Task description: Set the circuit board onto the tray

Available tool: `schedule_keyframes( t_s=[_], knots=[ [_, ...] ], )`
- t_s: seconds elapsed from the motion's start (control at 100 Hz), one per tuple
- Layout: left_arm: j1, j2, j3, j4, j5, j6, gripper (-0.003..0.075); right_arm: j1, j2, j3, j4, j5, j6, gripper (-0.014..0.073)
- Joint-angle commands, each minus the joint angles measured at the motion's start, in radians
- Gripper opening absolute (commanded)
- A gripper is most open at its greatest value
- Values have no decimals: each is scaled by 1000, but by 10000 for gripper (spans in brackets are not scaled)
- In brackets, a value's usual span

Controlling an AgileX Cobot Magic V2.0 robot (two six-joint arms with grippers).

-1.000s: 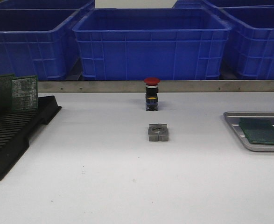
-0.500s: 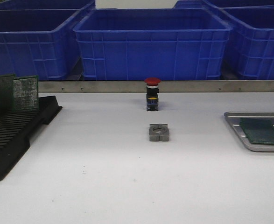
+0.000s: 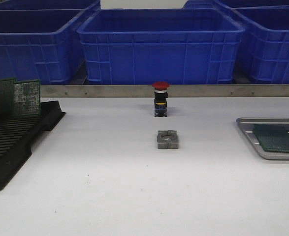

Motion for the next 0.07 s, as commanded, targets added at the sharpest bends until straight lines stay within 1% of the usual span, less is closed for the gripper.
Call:
schedule_keyframes(
  t_s=[0.0,0.06],
  knots=[
    [-8,-29,48,0,-78,-9,-20,-8,-27,-11,-9,-92,2,-113],
    [-8,-29,48,0,-78,-9,-20,-8,-27,-11,-9,-92,2,-113]
  ],
)
